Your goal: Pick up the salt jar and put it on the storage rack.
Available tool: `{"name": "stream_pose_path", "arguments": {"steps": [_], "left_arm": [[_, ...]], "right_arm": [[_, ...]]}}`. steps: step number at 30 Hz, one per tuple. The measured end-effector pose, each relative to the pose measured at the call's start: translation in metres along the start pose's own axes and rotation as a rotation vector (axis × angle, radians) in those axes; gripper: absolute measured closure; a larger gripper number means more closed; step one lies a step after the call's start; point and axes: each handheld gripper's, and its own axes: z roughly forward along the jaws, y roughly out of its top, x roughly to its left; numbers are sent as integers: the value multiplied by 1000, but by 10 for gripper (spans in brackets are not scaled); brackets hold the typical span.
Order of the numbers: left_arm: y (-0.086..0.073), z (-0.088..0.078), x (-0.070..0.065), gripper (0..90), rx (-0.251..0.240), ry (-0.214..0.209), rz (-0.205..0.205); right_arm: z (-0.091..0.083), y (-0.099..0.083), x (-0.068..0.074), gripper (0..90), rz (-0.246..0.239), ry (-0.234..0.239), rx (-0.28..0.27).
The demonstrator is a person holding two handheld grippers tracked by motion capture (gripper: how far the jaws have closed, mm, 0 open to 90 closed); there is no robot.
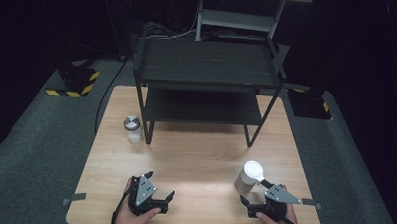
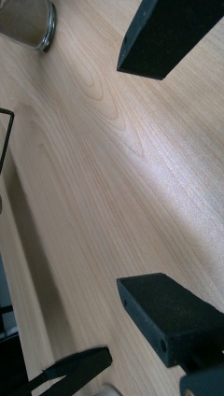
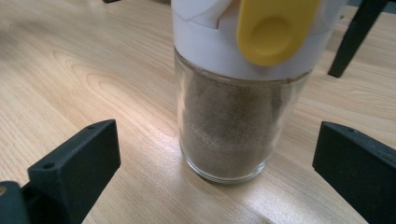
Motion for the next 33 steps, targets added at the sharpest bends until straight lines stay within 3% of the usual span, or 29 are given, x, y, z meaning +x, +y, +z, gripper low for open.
{"name": "stream_pose_path", "arguments": {"steps": [5, 33], "left_arm": [[-1, 0, 4, 5, -2, -2, -47], [-4, -4, 7, 4, -14, -23, -48]], "right_arm": [[-1, -2, -1, 2, 14, 2, -10], [3, -3, 3, 3, -24, -27, -28]]}}
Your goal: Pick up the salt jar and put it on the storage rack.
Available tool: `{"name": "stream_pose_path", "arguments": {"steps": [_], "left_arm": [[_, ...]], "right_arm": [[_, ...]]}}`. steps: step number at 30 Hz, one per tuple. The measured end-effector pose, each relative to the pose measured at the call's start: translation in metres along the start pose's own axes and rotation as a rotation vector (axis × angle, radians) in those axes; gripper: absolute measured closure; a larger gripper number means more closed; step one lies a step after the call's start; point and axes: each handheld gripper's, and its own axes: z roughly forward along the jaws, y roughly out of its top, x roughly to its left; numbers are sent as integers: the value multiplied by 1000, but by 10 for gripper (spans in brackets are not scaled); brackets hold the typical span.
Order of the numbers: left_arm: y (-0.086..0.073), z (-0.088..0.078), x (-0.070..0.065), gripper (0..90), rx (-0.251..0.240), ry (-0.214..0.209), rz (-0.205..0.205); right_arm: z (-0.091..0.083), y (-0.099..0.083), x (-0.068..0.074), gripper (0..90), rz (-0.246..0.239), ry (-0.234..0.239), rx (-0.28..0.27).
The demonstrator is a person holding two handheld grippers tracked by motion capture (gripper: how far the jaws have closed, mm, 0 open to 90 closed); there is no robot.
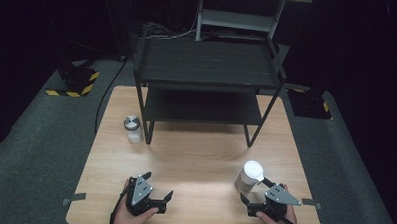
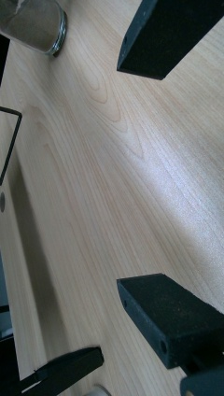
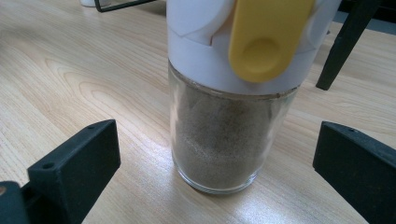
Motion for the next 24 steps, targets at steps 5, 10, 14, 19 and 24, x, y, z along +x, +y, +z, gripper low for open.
{"name": "stream_pose_path", "arguments": {"steps": [5, 10, 14, 19, 24], "left_arm": [[-1, -1, 2, 5, -6, 5, -6], [-1, -5, 5, 4, -23, 28, -20], [-2, -8, 9, 4, -42, 54, -32], [-3, -13, 13, 4, -57, 78, -36], [-3, -18, 17, 4, -75, 103, -48]], "right_arm": [[0, -1, 0, 3, 5, -1, -4], [0, -1, -1, 3, 8, 4, -3], [0, -1, -2, 3, 11, 7, -4], [0, -1, -3, 3, 10, 9, -4], [0, -1, -3, 3, 12, 9, -6]]}}
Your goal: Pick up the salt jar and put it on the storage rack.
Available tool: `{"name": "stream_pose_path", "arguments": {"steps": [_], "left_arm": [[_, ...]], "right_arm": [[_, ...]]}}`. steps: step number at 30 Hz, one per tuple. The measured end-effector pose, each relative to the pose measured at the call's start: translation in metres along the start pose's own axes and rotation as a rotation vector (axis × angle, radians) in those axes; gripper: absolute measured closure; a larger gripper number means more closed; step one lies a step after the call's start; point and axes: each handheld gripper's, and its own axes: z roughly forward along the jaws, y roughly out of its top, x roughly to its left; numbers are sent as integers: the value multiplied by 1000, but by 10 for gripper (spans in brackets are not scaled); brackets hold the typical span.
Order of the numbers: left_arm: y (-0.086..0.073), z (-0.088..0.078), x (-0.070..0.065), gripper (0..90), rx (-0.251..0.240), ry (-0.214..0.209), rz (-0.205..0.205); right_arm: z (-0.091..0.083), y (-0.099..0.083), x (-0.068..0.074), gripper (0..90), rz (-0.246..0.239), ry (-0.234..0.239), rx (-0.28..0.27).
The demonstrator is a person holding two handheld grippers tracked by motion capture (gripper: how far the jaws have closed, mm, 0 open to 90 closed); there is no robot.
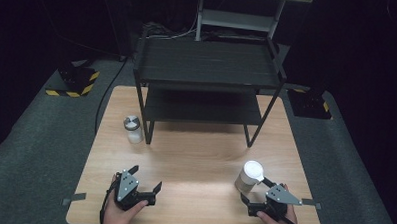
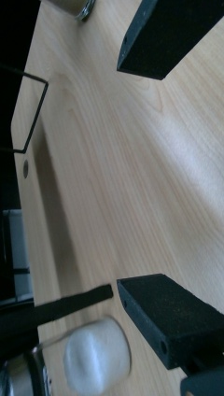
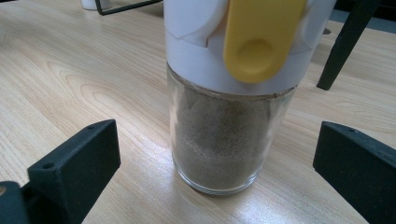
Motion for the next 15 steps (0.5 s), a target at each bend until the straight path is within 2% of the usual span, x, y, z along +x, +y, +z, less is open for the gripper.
{"name": "stream_pose_path", "arguments": {"steps": [7, 15], "left_arm": [[1, -3, 7, 4, -10, 34, 0], [8, -2, 20, 4, -38, 102, -4]], "right_arm": [[0, 0, 0, 3, 0, -1, -2], [0, -1, 0, 2, 9, -2, -3]]}}
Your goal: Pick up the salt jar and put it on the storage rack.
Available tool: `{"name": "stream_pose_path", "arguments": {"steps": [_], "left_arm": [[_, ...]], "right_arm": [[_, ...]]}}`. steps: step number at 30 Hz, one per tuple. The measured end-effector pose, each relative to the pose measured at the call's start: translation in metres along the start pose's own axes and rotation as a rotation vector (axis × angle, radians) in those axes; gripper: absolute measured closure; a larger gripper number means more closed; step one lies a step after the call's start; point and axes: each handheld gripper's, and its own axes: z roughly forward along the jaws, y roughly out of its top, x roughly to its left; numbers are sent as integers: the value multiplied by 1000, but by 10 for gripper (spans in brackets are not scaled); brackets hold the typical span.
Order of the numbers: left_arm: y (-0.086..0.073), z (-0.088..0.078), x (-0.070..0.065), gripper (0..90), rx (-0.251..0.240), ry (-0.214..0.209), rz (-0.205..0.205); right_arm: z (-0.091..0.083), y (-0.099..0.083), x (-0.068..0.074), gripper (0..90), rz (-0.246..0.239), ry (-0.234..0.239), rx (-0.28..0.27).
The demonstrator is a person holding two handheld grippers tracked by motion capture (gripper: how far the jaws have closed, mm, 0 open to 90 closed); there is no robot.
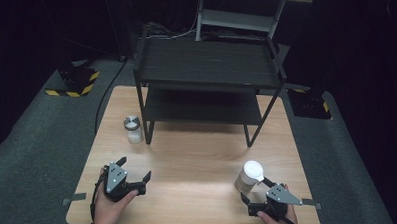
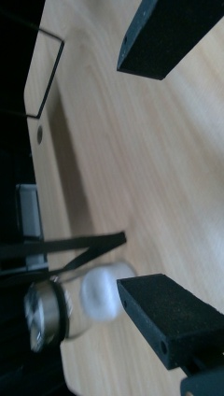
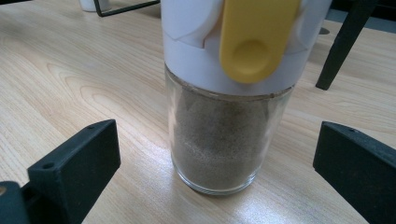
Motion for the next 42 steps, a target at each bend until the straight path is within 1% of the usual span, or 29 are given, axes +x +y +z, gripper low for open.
{"name": "stream_pose_path", "arguments": {"steps": [1, 3, 5, 8, 9, 12, 14, 15, 19, 20, 23, 25, 26, 30, 31, 33, 42], "left_arm": [[0, 0, 0, 4, 0, 0, 0], [3, 2, 4, 4, -4, 16, 11], [4, 4, 7, 4, -12, 26, 11], [6, 8, 11, 4, -25, 49, 0], [6, 8, 11, 4, -25, 49, 0], [9, 14, 19, 4, -33, 70, -4], [10, 16, 20, 4, -34, 73, -7], [11, 18, 22, 4, -34, 79, -4], [16, 29, 33, 4, -40, 96, -15], [16, 29, 33, 4, -40, 96, -15], [19, 41, 39, 4, -38, 110, -27], [19, 47, 44, 4, -43, 113, -50], [19, 47, 44, 4, -43, 113, -50], [18, 60, 49, 4, -43, 123, -68], [18, 60, 49, 4, -43, 123, -68], [17, 65, 52, 5, -45, 132, -82], [22, 81, 61, 11, -44, 139, -80]], "right_arm": [[0, 0, 0, 2, 0, 0, 0], [0, 0, 0, 2, -3, -1, 0], [0, 0, 0, 2, -4, -1, 0], [0, 0, 0, 2, -3, -2, -1], [0, 0, 0, 2, -3, -2, -1], [0, 0, 0, 2, 2, 0, -2], [0, 0, 0, 2, 4, -1, -2], [0, 0, 0, 2, 4, -1, -2], [0, 0, 0, 2, 0, -3, -3], [0, 0, 0, 2, 0, -3, -3], [0, 0, 0, 2, -1, -2, -3], [0, -1, 0, 2, 0, -1, -4], [0, -1, 0, 3, 1, 0, -4], [-1, -2, 0, 2, 6, -2, -9], [-1, -2, 0, 2, 6, -2, -9], [-1, -2, 0, 2, 0, -4, -11], [-1, -2, -1, 2, 6, -6, -11]]}}
